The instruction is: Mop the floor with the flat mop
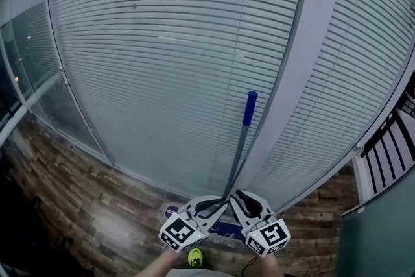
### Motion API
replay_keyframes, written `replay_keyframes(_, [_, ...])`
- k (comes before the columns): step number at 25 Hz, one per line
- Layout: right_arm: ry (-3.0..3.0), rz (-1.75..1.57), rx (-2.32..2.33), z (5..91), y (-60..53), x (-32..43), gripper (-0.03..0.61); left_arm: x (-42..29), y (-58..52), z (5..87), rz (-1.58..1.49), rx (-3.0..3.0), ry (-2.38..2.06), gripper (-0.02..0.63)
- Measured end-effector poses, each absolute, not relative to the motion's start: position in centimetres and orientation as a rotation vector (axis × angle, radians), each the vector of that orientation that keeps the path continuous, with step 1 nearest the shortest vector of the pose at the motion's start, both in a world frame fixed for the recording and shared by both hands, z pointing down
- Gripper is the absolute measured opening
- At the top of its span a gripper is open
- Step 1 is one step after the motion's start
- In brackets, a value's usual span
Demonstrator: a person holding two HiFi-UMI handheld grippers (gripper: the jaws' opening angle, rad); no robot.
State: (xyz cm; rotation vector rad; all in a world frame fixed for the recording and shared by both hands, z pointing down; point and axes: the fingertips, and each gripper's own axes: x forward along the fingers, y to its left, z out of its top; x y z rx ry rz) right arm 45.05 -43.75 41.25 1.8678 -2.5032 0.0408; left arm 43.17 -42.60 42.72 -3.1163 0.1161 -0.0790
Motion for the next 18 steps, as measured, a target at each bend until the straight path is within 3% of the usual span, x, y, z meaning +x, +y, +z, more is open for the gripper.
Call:
replay_keyframes(9, [-2.409,0.067,1.946,42.6,-50.1,49.6,0.129,46.8,-49.1,44.0,-0.108,-3.088,0.075,0.026])
replay_keyframes(18, [-2.380,0.038,1.961,41.2,-56.0,55.8,0.161,52.4,-55.3,44.2,-0.162,-3.082,0.177,0.158])
